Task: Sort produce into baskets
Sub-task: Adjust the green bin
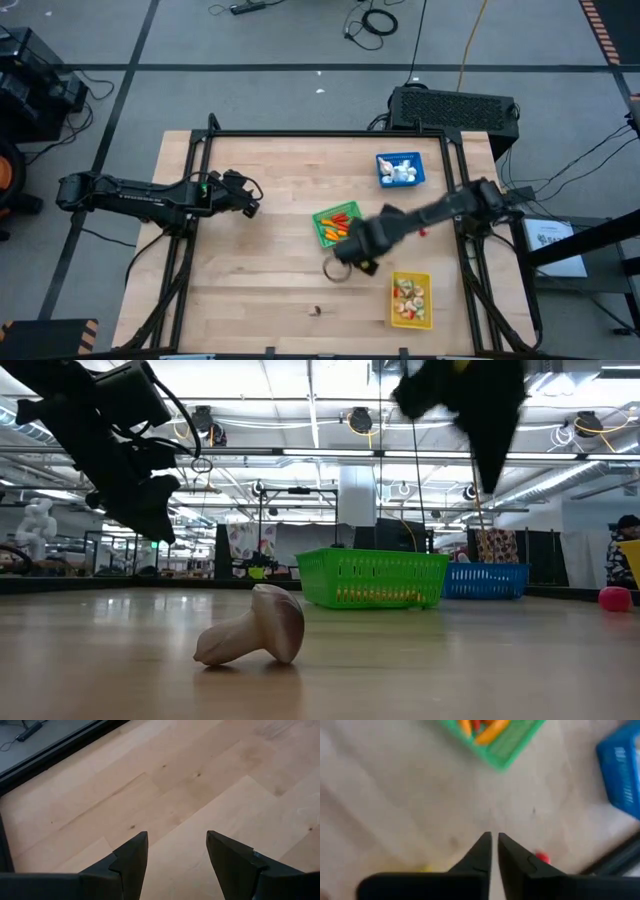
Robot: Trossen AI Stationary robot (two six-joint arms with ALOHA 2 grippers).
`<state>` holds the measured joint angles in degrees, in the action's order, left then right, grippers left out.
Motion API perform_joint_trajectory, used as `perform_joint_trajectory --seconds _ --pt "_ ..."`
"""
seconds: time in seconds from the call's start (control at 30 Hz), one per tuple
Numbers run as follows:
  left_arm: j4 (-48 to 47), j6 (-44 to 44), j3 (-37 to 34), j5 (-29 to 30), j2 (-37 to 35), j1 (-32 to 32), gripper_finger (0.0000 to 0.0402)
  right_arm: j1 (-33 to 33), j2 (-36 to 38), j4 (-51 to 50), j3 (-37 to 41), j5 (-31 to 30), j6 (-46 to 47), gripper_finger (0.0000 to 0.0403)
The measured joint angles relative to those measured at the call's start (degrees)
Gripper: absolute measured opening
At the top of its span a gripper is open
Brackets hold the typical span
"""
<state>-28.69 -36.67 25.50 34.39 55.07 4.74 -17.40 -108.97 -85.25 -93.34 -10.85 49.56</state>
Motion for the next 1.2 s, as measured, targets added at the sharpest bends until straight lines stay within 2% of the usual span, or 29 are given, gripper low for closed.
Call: perform_joint_trajectory --seconds 0.1,0.23,0.43,0.63,0.93,1.2 --pt "-0.14 0.05 0.0 -0.02 0.0 -0.01 0.021 6.82 -0.11 1.22 3.06 0.29 -2.21 0.0008" --pt "-0.24 2.26 0.0 0.1 0.0 -0.01 0.021 14.82 -0.09 1.1 5.22 -0.23 0.48 0.0001" --pt "-0.31 3.0 0.0 0.97 0.0 0.0 0.021 19.34 -0.11 9.28 7.21 1.89 -3.38 0.0001" --pt "0.09 2.92 -1.41 1.01 0.0 -0.01 0.021 20.8 -0.1 12.33 9.46 -0.8 -2.86 0.0" --pt "1.38 2.57 -2.03 0.65 0.0 -0.01 0.021 19.05 -0.11 20.36 12.57 1.15 -2.25 0.0" --pt "1.46 2.59 -2.03 0.57 0.0 -0.01 0.021 16.35 -0.35 21.3 12.81 2.82 -0.57 0.0"
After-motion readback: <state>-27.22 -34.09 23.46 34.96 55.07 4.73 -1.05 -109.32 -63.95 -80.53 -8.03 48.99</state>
